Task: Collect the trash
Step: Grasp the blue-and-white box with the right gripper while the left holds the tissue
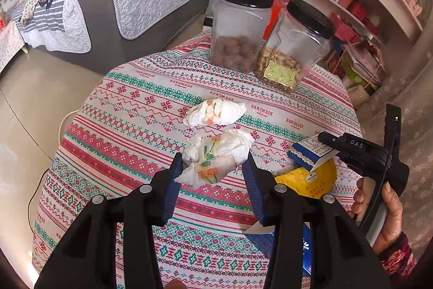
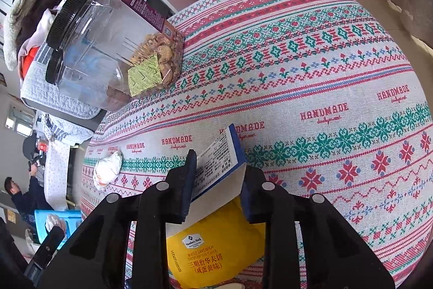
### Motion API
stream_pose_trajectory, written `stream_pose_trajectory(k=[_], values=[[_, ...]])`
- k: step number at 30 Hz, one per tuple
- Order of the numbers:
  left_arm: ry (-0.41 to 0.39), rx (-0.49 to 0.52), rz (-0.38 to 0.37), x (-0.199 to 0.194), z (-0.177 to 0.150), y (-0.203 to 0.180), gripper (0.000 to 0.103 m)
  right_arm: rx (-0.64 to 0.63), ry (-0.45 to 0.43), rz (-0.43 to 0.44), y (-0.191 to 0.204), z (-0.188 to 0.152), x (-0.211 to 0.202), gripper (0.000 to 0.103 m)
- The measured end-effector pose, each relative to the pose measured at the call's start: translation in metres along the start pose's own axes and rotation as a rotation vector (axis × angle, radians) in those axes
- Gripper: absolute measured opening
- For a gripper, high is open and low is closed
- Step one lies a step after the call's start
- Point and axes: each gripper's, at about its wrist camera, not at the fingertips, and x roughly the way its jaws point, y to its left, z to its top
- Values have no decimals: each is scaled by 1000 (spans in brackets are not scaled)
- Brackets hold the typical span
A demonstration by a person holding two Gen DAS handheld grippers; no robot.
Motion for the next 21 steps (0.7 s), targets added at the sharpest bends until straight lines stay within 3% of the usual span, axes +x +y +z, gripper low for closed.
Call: stream_pose_trajectory(k=[13,21], values=[[-75,-89,2,-21,7,13,44,-127,-144,70,51,-2,-53,15],[-172,-108,-25,-54,13,5,44,-290,-262,-6,83,-26,-101,15]])
